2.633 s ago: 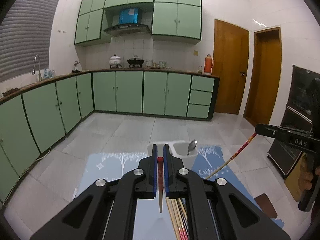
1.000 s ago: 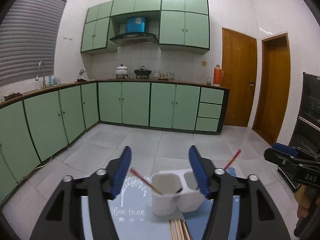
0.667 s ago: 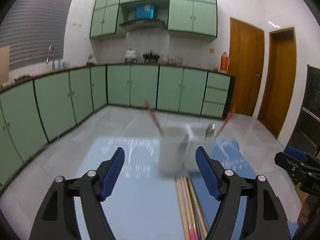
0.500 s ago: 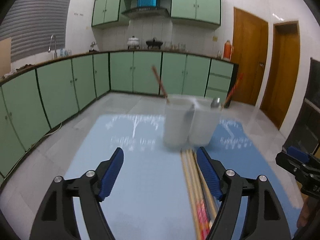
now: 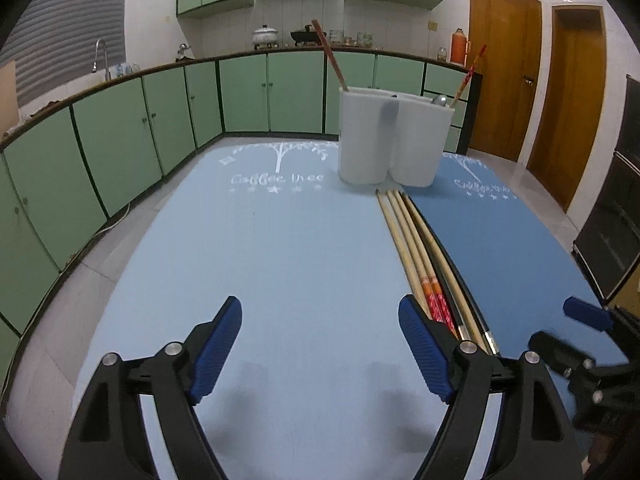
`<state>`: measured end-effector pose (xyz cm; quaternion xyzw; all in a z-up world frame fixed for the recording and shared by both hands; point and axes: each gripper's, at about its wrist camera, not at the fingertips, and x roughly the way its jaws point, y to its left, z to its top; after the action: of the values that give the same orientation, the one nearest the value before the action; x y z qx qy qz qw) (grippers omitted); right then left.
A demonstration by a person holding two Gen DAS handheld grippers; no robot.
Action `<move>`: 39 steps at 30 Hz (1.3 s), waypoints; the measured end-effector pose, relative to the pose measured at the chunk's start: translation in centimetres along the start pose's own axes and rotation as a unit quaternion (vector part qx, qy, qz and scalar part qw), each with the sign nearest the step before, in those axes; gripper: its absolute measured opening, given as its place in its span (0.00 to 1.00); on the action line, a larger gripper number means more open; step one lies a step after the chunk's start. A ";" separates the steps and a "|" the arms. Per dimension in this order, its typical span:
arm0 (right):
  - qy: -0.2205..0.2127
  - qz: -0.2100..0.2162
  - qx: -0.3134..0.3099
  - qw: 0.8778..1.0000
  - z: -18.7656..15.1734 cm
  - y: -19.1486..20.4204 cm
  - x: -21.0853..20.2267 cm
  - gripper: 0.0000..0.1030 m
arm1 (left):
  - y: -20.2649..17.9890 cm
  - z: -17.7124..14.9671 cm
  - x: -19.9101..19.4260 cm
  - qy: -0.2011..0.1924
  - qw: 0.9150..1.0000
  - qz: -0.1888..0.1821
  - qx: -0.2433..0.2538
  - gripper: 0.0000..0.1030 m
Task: Organize utensils
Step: 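Withdraw both grippers from the holder back over the remaining chopsticks, then grasp the black chopstick with the right gripper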
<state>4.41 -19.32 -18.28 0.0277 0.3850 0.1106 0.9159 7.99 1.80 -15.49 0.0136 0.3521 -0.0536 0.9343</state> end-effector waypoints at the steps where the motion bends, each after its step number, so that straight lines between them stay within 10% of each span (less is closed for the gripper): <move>1: 0.000 -0.001 -0.003 1.000 -0.1 0.2 0.0 0.76 | 0.0 -0.2 0.0 0.000 1.000 0.001 0.000 0.77; 17: 0.009 -0.016 -0.018 1.000 -1.8 1.6 1.2 0.44 | 0.2 -1.0 -0.2 -0.002 1.000 0.011 -0.009 0.77; 39: 0.012 -0.036 -0.035 0.999 -1.6 1.8 1.8 0.27 | 0.0 -1.3 0.1 0.006 1.000 0.001 -0.010 0.77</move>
<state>4.14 -17.23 -20.45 -0.0198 0.3929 0.0914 0.9148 7.24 1.84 -16.53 0.0049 0.3584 -0.0495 0.9323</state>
